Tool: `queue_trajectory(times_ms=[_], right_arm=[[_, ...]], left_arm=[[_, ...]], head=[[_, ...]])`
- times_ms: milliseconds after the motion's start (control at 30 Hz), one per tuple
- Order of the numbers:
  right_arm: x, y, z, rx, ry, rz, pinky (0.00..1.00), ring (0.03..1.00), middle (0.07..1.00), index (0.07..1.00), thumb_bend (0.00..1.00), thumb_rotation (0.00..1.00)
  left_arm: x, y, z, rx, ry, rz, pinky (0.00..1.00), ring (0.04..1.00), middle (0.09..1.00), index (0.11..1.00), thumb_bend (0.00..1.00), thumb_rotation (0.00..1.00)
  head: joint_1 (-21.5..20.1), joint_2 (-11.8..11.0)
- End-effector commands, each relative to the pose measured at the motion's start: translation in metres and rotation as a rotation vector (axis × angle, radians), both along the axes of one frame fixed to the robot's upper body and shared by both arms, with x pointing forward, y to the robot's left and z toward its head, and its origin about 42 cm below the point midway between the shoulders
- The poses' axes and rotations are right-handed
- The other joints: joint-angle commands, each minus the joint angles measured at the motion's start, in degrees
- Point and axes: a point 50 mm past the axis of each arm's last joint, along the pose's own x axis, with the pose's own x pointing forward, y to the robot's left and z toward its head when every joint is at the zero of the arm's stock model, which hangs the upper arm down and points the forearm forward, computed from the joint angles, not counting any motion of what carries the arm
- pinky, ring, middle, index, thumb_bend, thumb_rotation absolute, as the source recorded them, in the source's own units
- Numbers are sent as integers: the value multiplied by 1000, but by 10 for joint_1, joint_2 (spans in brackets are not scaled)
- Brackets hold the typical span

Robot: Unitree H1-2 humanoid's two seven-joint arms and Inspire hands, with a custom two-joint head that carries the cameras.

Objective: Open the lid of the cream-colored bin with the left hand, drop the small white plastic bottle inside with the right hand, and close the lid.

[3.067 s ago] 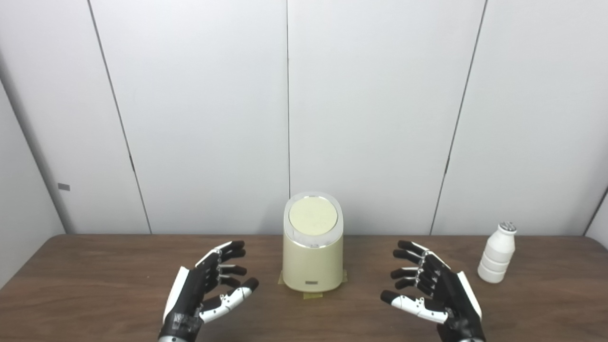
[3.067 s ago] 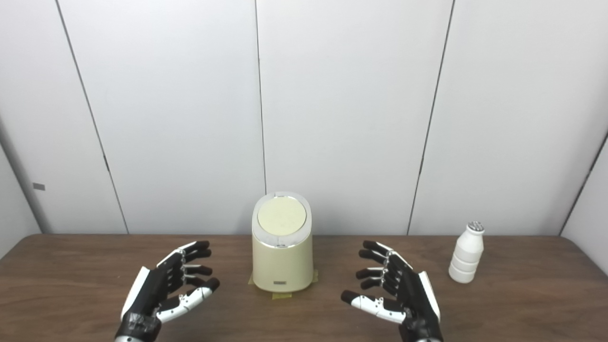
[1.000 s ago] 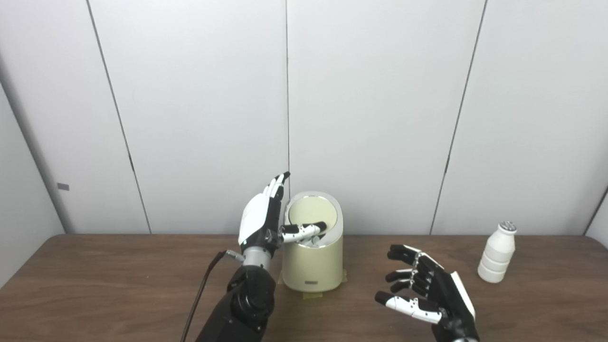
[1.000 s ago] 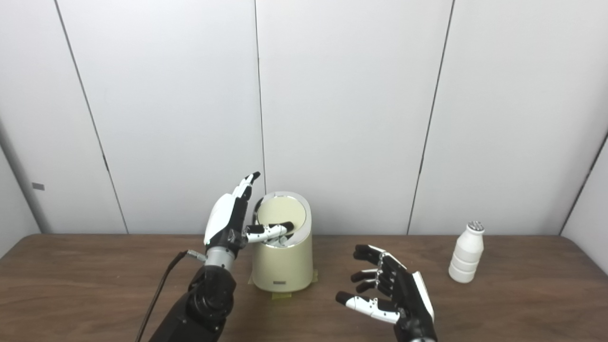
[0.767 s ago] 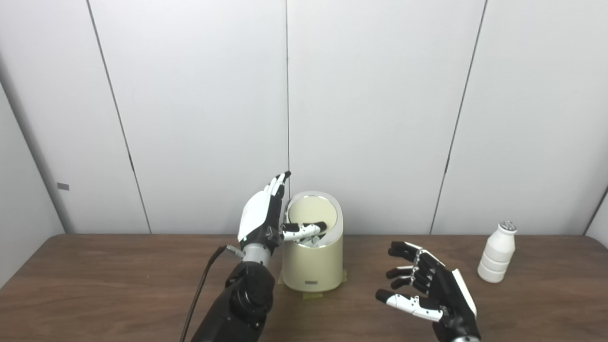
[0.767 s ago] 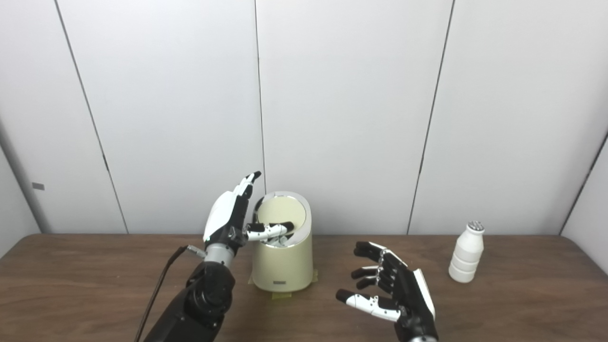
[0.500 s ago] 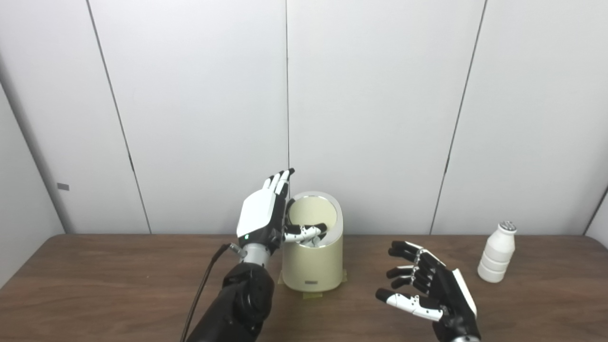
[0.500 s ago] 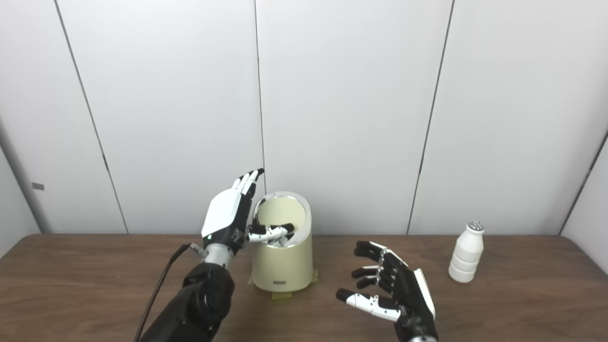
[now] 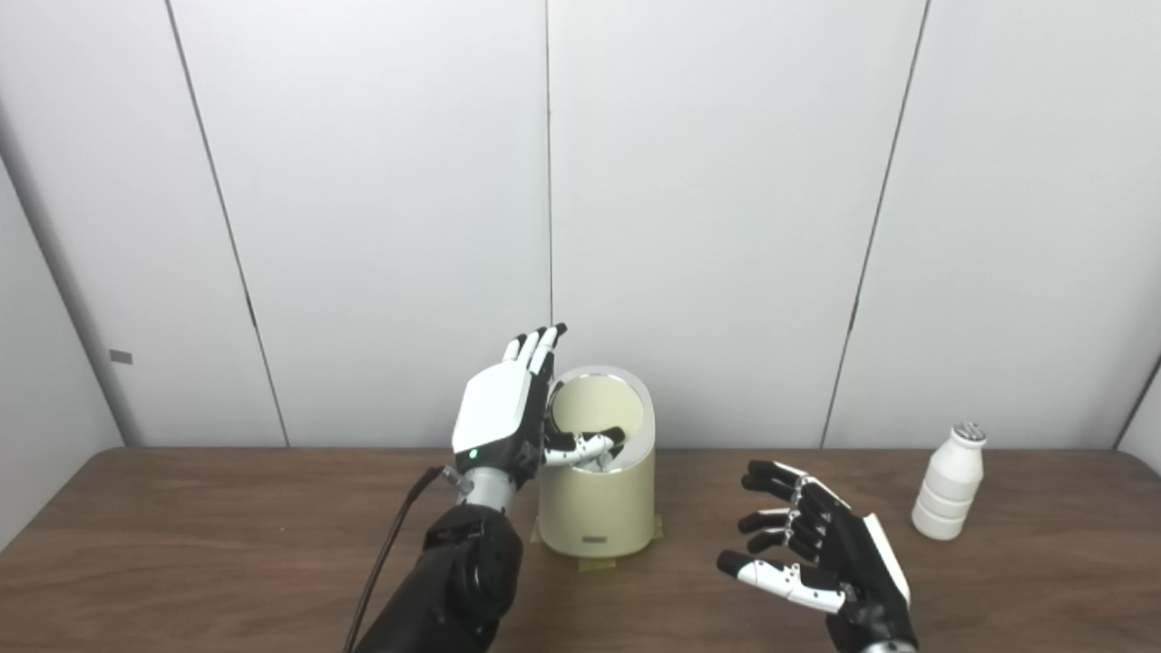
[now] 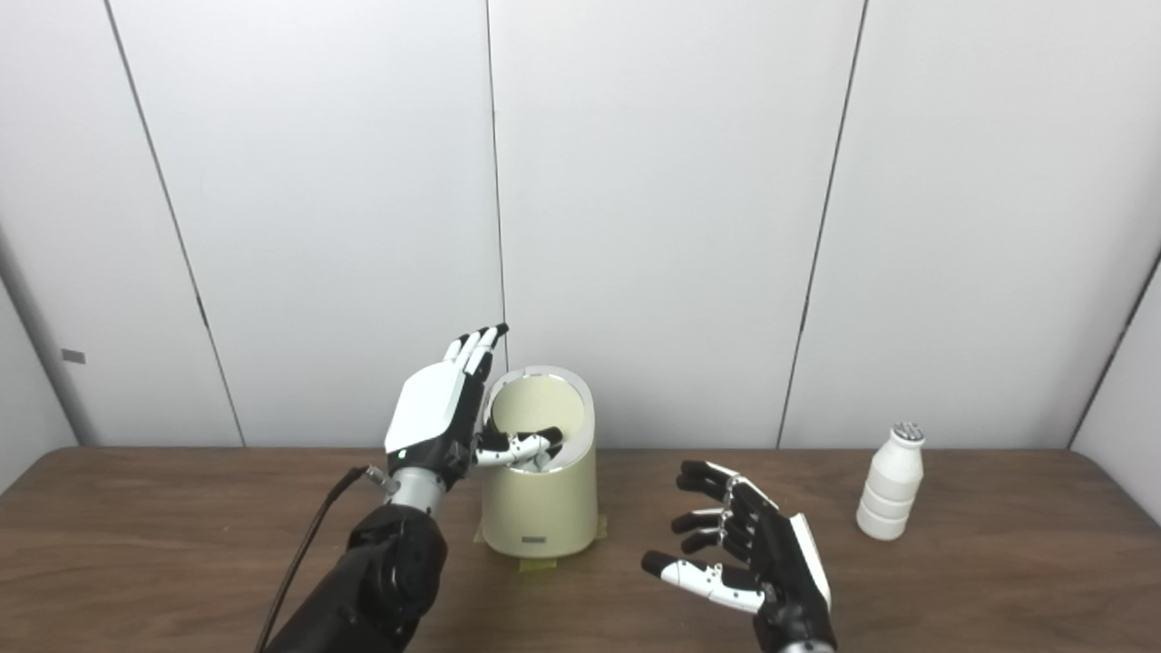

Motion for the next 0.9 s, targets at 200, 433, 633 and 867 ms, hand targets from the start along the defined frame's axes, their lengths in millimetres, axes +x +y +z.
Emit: queue_trajectory(times_ms=[200,433,633,867], right_arm=[[6,5,23,9,-92,12,448,550,732,714,757,101],[6,5,23,-2,-87,8,443,549,730,714,748,105],[7,6,22,-2,-81,9,443,549,733,715,739,106],[7,6,23,2,-86,8,441,547,729,715,738,92]], left_arm=[[7,12,1,45,-15,50,826,970,972,988,739,0],[7,15,17,-14,-73,53,781,962,965,974,721,0],[9,18,29,-29,-116,60,760,951,961,980,700,15],[12,24,32,-28,-122,62,762,947,950,964,726,0]], head=[[0,1],[1,-1],[2,-1],[1,1]])
